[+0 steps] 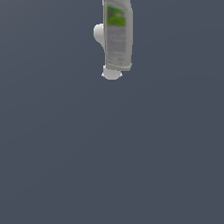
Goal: Pick up the object and move it to a goal position.
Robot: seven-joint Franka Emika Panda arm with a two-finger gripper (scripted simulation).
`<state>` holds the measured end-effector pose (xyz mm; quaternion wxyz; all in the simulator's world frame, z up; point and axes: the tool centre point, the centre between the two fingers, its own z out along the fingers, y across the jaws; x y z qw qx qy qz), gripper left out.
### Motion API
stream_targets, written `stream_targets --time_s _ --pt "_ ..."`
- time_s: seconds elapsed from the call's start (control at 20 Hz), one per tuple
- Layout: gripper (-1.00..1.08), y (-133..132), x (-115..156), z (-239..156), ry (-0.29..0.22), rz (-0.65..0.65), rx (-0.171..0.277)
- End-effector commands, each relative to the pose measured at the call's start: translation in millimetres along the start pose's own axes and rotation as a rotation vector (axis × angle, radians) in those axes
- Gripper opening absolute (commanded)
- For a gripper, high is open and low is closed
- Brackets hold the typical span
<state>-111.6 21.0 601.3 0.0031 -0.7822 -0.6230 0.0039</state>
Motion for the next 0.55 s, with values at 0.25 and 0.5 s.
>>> stream_targets --time_s 0.25,0.5 --pt "-1.00 -1 -2 -23 0.002 0.000 -0.010" --pt "-1.00 0 -3 -25 0.002 0.000 -0.010"
